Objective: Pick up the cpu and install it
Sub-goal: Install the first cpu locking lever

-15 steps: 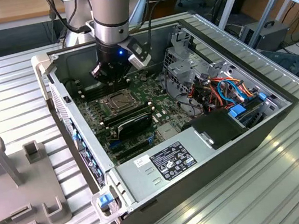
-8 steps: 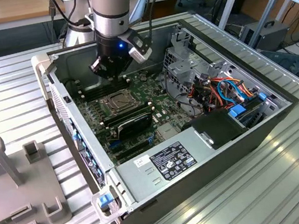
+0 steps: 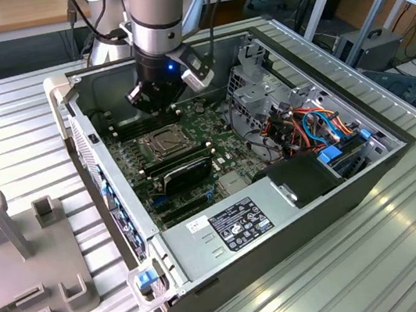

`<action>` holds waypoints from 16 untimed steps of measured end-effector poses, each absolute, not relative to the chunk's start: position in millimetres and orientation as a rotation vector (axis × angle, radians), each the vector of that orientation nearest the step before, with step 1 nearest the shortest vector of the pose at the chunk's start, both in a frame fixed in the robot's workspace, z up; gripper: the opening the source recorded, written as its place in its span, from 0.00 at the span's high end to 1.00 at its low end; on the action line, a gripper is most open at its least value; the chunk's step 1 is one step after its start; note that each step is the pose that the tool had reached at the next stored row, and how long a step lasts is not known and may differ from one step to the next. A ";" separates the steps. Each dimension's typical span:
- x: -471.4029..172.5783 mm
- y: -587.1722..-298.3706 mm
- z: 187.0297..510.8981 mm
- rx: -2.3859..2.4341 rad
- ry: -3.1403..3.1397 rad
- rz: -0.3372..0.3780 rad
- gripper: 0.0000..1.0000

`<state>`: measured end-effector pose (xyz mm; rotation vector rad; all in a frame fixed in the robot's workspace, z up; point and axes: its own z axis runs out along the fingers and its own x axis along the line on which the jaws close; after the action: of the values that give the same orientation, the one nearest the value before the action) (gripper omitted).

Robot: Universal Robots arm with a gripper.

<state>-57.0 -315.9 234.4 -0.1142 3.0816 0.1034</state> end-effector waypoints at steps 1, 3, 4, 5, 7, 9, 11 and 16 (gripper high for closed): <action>-57.4 -318.5 234.4 -0.114 3.082 0.103 0.89; -57.8 -322.5 234.4 -0.114 3.082 0.101 0.89; -57.7 -323.5 234.4 -0.114 3.082 0.099 0.89; -57.8 -324.0 234.3 -0.112 3.082 0.093 0.89; -57.8 -324.7 234.4 -0.108 3.083 0.071 0.89; -57.7 -325.5 234.4 -0.094 3.089 0.007 0.89; -57.8 -325.7 234.4 -0.085 3.092 -0.023 0.89; -57.7 -325.8 234.4 -0.050 3.093 -0.090 0.89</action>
<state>-57.7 -325.8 234.4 -0.0502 3.0928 -0.0897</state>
